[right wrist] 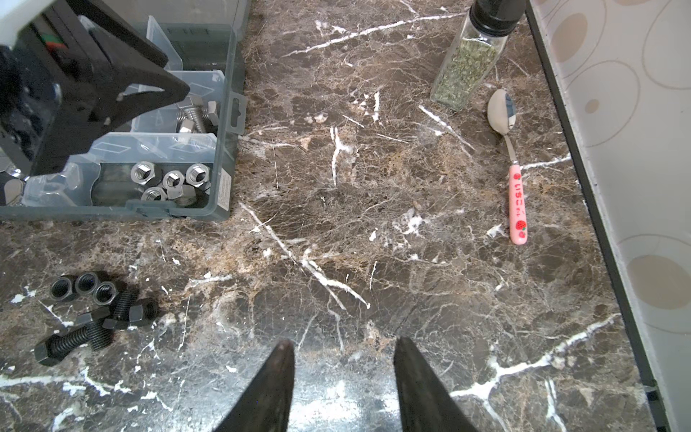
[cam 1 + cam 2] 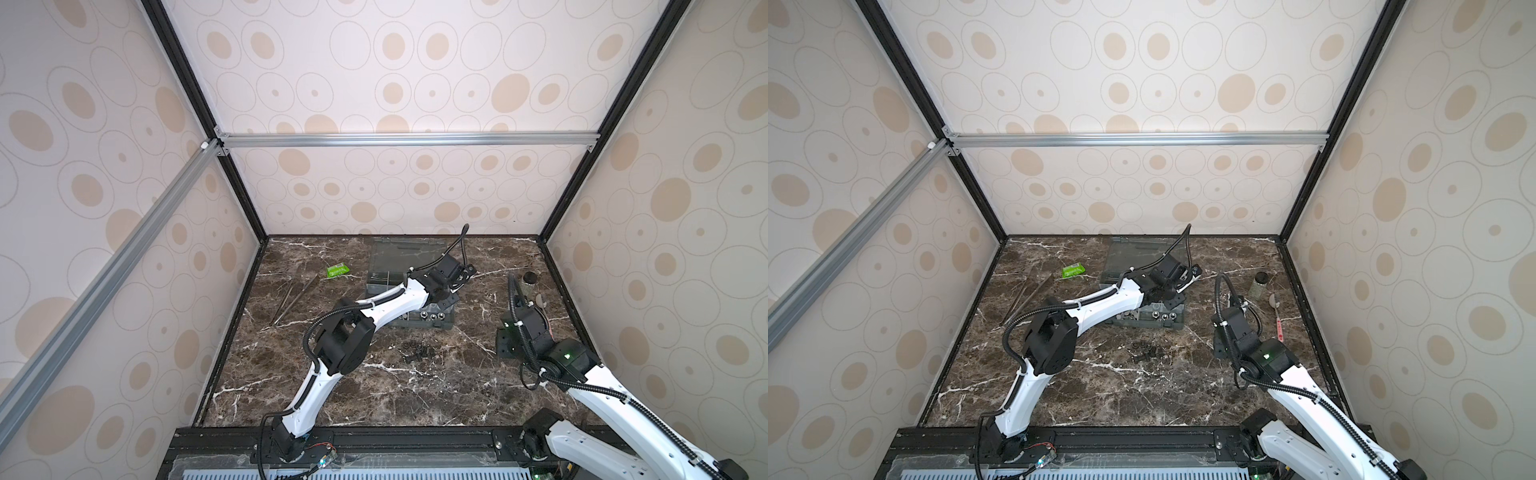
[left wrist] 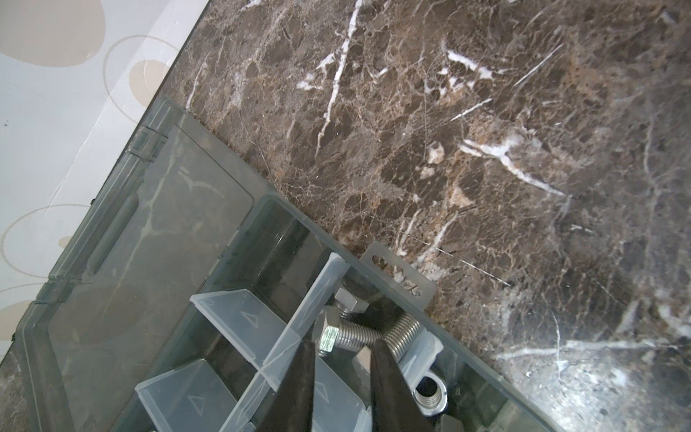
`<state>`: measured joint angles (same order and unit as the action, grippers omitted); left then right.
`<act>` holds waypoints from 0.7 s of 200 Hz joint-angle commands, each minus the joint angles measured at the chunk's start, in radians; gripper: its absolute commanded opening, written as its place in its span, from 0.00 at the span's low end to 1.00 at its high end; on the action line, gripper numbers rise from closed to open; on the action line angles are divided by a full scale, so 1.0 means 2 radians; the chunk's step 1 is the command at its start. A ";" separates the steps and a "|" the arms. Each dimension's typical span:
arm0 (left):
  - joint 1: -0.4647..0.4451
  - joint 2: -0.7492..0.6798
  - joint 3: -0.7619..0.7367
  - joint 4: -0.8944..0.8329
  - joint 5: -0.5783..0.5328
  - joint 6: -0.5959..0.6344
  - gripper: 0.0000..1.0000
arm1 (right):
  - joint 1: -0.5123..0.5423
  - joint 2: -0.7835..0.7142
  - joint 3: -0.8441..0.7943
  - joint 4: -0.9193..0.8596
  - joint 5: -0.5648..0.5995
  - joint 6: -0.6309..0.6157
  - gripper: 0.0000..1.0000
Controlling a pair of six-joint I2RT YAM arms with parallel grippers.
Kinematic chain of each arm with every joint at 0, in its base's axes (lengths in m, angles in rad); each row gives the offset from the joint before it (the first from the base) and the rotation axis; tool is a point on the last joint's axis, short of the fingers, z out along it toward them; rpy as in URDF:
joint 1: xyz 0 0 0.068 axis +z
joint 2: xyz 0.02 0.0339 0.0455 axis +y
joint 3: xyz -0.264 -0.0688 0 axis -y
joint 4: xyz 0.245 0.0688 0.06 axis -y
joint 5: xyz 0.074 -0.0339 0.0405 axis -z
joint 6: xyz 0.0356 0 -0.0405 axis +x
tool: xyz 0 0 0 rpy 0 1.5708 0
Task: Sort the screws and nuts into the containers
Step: 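Carry the silver bolt with the left gripper into the bolt compartment and release, then withdraw the left gripper from the box while the right gripper lowers toward the black pile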
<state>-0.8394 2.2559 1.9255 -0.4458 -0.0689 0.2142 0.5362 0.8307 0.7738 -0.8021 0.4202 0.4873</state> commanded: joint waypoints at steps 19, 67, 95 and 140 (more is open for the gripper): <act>0.005 -0.020 -0.024 0.018 0.014 -0.006 0.27 | -0.004 -0.006 0.006 -0.017 0.007 0.009 0.47; 0.014 -0.062 -0.070 0.046 0.036 -0.039 0.27 | -0.004 -0.007 0.006 -0.017 0.005 0.009 0.47; 0.022 -0.102 -0.109 0.072 0.044 -0.065 0.27 | -0.004 -0.006 0.000 -0.014 0.000 0.009 0.47; 0.039 -0.181 -0.201 0.121 0.065 -0.105 0.27 | -0.004 -0.003 -0.005 -0.004 -0.008 0.011 0.47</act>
<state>-0.7845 1.9705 1.5894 -0.2749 0.0280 0.0650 0.5362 0.8299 0.7738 -0.8074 0.4126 0.4900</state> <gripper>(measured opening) 0.267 0.471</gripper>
